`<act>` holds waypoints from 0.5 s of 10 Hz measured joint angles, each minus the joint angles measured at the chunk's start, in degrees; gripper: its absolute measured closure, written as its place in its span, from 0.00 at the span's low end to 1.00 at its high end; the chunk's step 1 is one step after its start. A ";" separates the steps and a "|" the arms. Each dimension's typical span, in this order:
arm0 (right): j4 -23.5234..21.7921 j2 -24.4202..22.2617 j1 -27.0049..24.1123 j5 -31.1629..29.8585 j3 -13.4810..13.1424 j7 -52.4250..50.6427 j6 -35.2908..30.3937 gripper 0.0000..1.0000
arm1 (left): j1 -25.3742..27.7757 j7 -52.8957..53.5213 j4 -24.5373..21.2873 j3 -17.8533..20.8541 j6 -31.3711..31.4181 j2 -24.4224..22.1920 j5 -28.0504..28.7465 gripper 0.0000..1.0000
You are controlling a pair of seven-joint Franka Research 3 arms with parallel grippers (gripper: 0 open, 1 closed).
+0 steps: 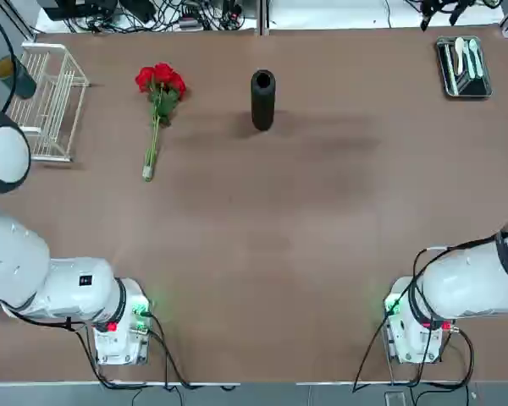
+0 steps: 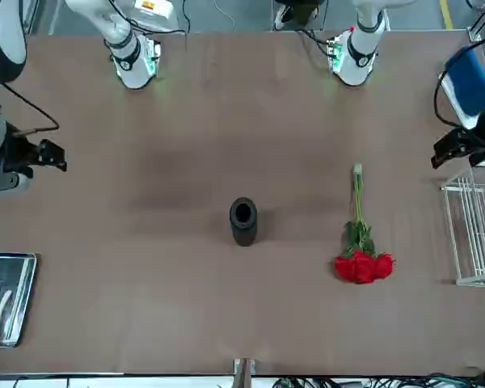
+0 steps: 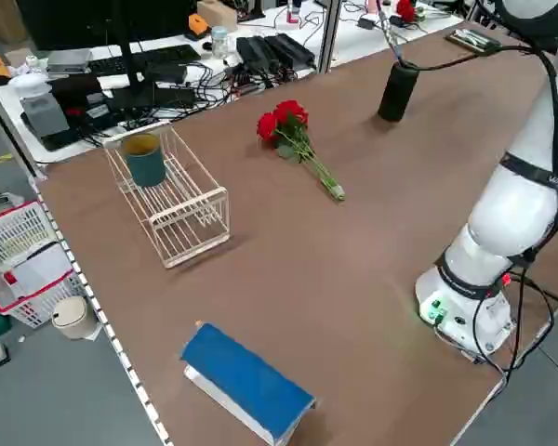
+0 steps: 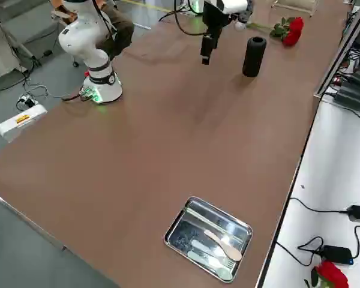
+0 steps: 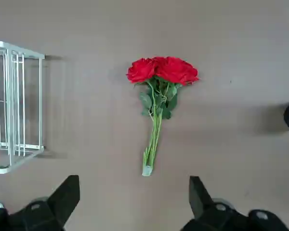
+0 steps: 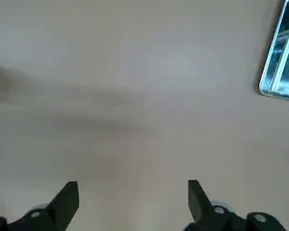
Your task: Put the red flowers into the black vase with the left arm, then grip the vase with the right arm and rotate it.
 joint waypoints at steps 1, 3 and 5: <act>-0.01 0.01 0.01 0.00 0.00 0.00 1.78 0.00 | -0.47 -0.04 -0.14 -0.18 -0.01 0.01 0.41 0.00; 0.00 0.01 0.07 0.00 0.02 -0.07 5.51 0.00 | -0.78 0.04 -0.67 -0.71 0.01 0.13 0.73 0.00; 0.01 0.02 0.14 -0.01 0.01 -0.08 5.88 0.00 | -0.90 -0.11 -1.91 -0.72 2.00 1.37 0.76 0.00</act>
